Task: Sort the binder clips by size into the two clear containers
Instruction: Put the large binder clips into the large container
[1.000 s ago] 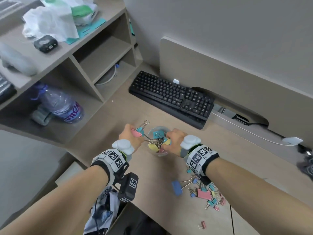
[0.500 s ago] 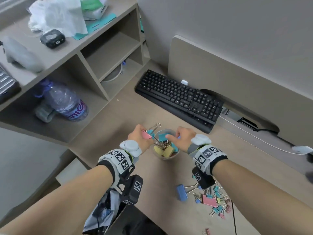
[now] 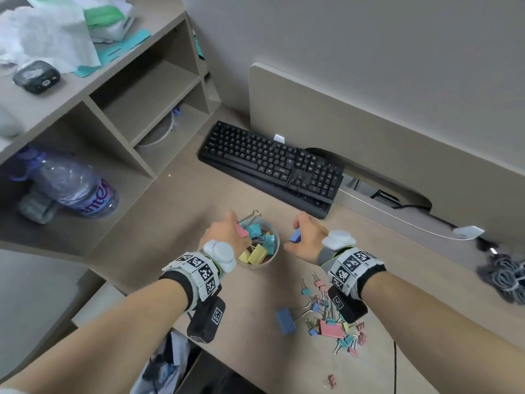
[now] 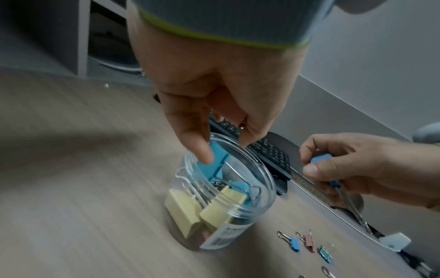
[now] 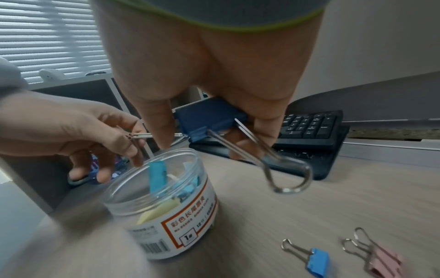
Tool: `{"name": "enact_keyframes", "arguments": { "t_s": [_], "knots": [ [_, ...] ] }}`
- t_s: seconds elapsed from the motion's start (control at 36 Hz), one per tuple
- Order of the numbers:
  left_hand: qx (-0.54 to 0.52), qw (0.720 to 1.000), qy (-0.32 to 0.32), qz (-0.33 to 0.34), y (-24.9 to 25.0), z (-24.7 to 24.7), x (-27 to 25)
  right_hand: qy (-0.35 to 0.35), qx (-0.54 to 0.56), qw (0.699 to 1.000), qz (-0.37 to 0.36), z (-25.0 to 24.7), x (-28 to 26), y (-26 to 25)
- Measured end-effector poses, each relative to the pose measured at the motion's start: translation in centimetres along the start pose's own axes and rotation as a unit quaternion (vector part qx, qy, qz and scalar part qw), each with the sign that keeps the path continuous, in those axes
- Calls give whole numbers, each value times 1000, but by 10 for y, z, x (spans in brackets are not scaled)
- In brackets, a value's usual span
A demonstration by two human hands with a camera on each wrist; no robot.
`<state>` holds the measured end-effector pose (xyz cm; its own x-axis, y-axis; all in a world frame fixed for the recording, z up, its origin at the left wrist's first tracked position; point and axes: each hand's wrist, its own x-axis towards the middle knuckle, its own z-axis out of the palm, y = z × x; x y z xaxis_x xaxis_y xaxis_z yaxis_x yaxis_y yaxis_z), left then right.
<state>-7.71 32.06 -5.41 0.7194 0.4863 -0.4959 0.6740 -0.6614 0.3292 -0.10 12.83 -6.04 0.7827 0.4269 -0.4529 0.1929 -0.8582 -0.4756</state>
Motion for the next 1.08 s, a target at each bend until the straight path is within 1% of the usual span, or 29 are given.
{"name": "enact_keyframes", "arguments": {
  "t_s": [0.14, 0.22, 0.28, 0.33, 0.44, 0.53, 0.61, 0.67, 0.75, 0.83, 0.89, 1.0, 1.08],
  "knots": [
    [-32, 999, 22, -6, -14, -6, 3, 16, 15, 999, -29, 8, 3, -15],
    [-59, 997, 38, -14, -24, -6, 0, -11, 13, 999, -36, 11, 7, -27],
    [-67, 997, 44, -23, -32, -6, -2, -17, 7, 999, -33, 14, 10, -36],
    [-67, 996, 47, -20, -36, -4, -2, -19, -2, 999, -26, 16, 13, -41],
    [-76, 996, 43, -11, -47, -4, -2, -34, -19, 998, -43, 25, 19, -56],
    [-87, 995, 43, -8, -49, -3, -2, -19, -19, 996, -82, 34, 22, -65],
    [-92, 995, 46, -14, -54, -3, -1, -60, -47, 987, -140, 44, 27, -71],
    [-96, 994, 46, -14, -57, -3, 1, -68, -57, 982, -166, 48, 28, -71],
    [-114, 992, 48, -20, -59, -3, 3, -41, -75, 985, -149, 50, 30, -66],
    [-127, 990, 47, -27, -63, -3, 3, -42, -114, 987, -103, 53, 39, -65],
    [-132, 990, 46, -33, -64, -2, 4, -52, -137, 985, -90, 54, 43, -66],
    [-136, 990, 33, -33, -66, 0, 4, -76, -162, 979, -93, 58, 47, -68],
    [-134, 990, 29, -28, -69, 1, 3, -76, -158, 977, -119, 61, 48, -69]
  ]
}}
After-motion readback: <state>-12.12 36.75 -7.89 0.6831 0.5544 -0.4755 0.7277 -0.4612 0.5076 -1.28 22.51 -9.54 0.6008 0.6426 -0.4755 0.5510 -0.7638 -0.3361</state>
